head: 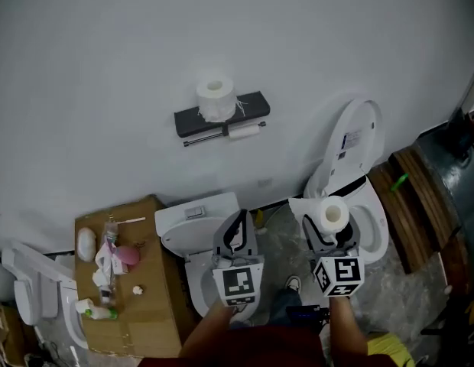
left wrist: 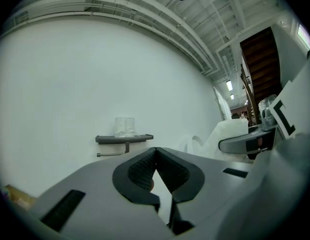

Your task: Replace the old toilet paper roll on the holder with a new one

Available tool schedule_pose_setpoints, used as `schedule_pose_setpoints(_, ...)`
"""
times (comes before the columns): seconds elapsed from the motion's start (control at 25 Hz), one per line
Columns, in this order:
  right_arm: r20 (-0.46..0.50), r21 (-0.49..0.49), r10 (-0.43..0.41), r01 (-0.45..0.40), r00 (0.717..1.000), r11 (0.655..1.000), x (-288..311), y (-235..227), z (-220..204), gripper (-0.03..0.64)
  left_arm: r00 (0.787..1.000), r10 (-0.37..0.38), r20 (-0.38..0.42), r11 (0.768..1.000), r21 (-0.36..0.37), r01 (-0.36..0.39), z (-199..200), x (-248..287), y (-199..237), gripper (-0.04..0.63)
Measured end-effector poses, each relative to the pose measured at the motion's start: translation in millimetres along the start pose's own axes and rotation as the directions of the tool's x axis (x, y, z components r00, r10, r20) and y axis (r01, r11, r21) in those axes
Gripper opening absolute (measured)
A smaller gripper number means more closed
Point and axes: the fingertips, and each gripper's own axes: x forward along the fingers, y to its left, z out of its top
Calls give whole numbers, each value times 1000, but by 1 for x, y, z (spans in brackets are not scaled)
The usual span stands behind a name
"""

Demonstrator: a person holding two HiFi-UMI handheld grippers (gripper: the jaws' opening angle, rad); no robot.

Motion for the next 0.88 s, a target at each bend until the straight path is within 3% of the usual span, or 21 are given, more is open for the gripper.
schedule_pose_setpoints(0.48, -6, 18, 216, -216, 976, 976, 130, -94, 17, 380, 977, 211, -36, 977, 21, -211, 7, 124, -28, 16)
schedule_pose_setpoints(0.88, -23, 18, 306, -306, 952, 952, 194, -95, 13, 380, 950, 304, -69, 953, 37, -302, -7, 172, -3, 16)
